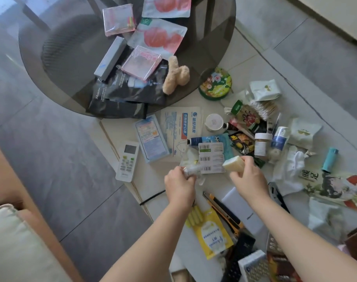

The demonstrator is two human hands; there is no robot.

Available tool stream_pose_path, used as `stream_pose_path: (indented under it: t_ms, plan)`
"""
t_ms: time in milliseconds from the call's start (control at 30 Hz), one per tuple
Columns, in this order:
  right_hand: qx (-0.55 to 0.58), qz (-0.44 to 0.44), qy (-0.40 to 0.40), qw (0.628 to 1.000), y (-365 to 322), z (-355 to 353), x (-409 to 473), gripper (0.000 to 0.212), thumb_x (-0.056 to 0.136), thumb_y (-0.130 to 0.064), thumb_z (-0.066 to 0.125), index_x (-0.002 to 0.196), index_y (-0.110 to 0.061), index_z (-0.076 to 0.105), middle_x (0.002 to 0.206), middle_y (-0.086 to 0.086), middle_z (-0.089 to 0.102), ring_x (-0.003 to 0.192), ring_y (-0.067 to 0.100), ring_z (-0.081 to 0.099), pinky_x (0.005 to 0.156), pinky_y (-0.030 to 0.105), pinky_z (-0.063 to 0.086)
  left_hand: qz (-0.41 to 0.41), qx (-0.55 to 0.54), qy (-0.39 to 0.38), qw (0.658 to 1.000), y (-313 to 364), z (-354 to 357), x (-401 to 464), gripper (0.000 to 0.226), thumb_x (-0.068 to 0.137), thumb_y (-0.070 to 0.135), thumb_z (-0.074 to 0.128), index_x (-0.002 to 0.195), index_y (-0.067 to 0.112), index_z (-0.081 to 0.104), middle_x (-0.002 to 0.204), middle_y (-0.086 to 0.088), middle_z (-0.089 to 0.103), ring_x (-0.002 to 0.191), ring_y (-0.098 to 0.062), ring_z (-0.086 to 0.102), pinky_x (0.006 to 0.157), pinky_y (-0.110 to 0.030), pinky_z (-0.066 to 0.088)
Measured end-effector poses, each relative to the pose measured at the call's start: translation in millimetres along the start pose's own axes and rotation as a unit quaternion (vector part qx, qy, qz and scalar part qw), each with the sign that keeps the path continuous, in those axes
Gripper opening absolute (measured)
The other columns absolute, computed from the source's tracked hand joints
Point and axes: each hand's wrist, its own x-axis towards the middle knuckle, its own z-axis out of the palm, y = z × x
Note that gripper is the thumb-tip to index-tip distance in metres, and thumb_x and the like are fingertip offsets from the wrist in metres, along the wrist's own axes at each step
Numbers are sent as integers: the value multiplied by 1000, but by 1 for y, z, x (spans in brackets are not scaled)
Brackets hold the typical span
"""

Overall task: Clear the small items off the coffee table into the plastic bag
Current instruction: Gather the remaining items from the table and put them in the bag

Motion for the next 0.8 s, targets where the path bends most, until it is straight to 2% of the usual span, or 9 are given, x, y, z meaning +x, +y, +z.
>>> stream_pose_path:
  t_ms: [67, 133, 233, 300, 433, 633, 700, 800]
  plan:
    - [36, 13, -32, 999, -11, 1, 7, 31, 87, -18, 52, 116, -14, 43, 103, 6, 54, 88, 22, 51, 67, 30, 41, -7, 2, -1, 1000, 5, -8, 14, 26, 87, 23, 64, 108, 9, 62, 110, -11, 61, 108, -29, 52, 92, -42, 46]
    - [58, 36, -58, 996, -18, 8, 16, 31, 88, -21, 51, 117, -14, 45, 109, 9, 53, 91, 22, 50, 70, 30, 40, -23, -12, -15, 1000, 7, -11, 27, 28, 86, 23, 65, 110, 9, 62, 114, -12, 58, 110, -30, 53, 95, -43, 46]
    - [82, 62, -79, 992, -24, 23, 29, 34, 90, -25, 51, 121, -14, 47, 118, 10, 51, 98, 21, 47, 76, 28, 37, -50, -82, -81, 992, 6, -9, 40, 31, 84, 19, 68, 112, 9, 57, 116, -12, 60, 105, -27, 58, 92, -38, 49]
    - [100, 68, -70, 990, -25, 32, 32, 37, 89, -27, 55, 122, -12, 50, 125, 9, 49, 108, 23, 47, 82, 31, 40, -55, -108, -103, 987, 4, -5, 43, 37, 85, 16, 68, 117, 10, 53, 118, -11, 60, 105, -25, 59, 92, -37, 50]
    - [78, 32, -24, 996, -26, 41, 29, 40, 85, -34, 64, 121, -16, 54, 140, 7, 38, 124, 26, 41, 102, 39, 40, -67, -125, -96, 985, -1, 2, 48, 63, 85, 16, 69, 139, 15, 36, 136, -8, 50, 123, -25, 50, 102, -37, 43]
    - [72, 37, -24, 996, -29, 35, 29, 45, 82, -38, 67, 123, -22, 57, 126, 7, 50, 116, 26, 48, 98, 41, 44, -97, -154, -126, 975, -6, 2, 50, 77, 82, 13, 73, 145, 9, 30, 142, -12, 45, 126, -28, 49, 106, -43, 42]
    - [71, 38, -18, 997, -30, 33, 28, 44, 81, -39, 68, 122, -23, 58, 122, 5, 46, 114, 25, 47, 95, 36, 44, -93, -152, -125, 976, -8, 4, 48, 78, 82, 14, 72, 146, 8, 27, 142, -12, 45, 126, -28, 48, 105, -38, 41]
    - [108, 22, -13, 994, -33, 33, 24, 42, 81, -34, 71, 119, -23, 57, 113, -1, 34, 105, 21, 51, 81, 25, 39, -84, -153, -115, 978, -8, 7, 44, 69, 83, 14, 70, 142, 7, 34, 136, -11, 51, 119, -25, 53, 100, -35, 45]
